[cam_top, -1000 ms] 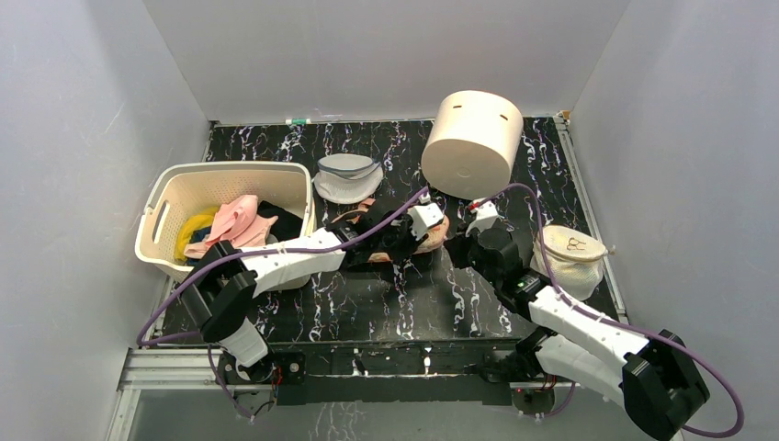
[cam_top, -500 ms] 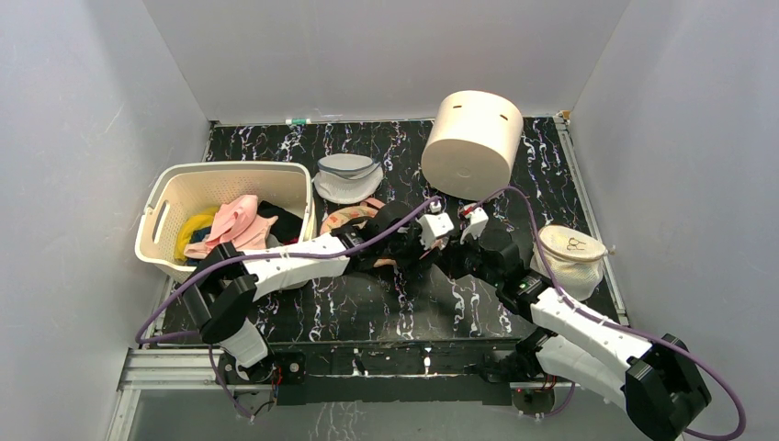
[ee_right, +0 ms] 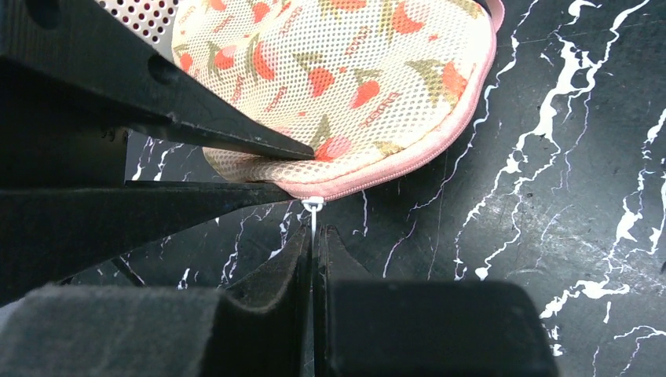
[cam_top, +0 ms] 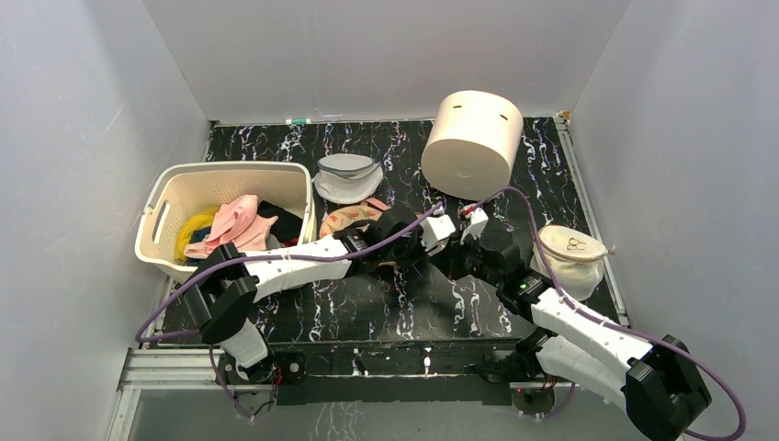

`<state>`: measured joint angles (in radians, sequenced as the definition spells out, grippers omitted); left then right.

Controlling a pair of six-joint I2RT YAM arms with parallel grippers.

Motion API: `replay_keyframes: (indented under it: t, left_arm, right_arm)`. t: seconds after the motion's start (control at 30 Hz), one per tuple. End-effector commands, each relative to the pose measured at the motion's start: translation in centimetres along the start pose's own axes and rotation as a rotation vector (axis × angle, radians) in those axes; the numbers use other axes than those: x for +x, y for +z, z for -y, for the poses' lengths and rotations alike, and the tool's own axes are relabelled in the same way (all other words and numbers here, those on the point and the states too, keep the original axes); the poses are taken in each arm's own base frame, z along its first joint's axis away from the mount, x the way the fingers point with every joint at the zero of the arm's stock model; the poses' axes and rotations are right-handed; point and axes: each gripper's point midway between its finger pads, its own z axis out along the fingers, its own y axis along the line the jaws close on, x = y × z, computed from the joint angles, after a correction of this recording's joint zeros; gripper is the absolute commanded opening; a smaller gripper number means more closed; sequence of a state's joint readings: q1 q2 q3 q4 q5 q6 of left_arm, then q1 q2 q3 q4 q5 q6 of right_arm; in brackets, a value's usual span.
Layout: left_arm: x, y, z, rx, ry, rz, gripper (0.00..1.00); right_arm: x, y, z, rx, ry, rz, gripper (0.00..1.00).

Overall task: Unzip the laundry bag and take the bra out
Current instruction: Unzip the laundry bag at the center of the board.

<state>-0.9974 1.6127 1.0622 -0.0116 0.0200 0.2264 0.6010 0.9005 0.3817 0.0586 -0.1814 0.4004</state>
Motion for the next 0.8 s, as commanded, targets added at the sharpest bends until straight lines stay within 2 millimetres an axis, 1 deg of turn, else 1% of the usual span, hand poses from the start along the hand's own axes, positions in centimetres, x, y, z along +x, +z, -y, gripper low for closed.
replay_keyframes:
  t: [0.0, 0.13, 0.27, 0.33, 0.43, 0.6, 0.77]
  left_arm:
    - [-1.2, -1.4, -1.4, -0.072, 0.041, 0.038, 0.15]
    - [-1.5, -1.5, -0.7, -0.054, 0.079, 0.044, 0.08]
    - [-1.7, -1.7, 0.6, -0.023, 0.126, 0.049, 0.0]
    - [-1.7, -1.9, 1.4, -0.009, 0.156, 0.059, 0.0]
    - [-1.9, -2.3, 2.1, 0.004, 0.191, 0.073, 0.0]
    - [-2.2, -2.6, 2.3, 0.007, 0.195, 0.097, 0.0]
    - [-2.1, -2.6, 2.4, 0.012, 0.193, 0.095, 0.0]
  right_arm:
    - [-3.0, -0.1, -0.5, 0.009, -0.008, 0.095, 0.0]
    - [-3.4, -0.3, 0.1, 0.049, 0.008, 0.112, 0.0]
    - [-3.6, -0.4, 1.0, 0.105, 0.036, 0.119, 0.0]
    - [-3.5, -0.5, 1.7, 0.146, 0.057, 0.115, 0.0]
    - [-3.1, -0.7, 3.3, 0.241, 0.082, 0.106, 0.0]
    - [-3.1, -1.6, 6.0, 0.364, 0.113, 0.099, 0.0]
    - [-3.2, -2.6, 7.4, 0.403, 0.153, 0.128, 0.0]
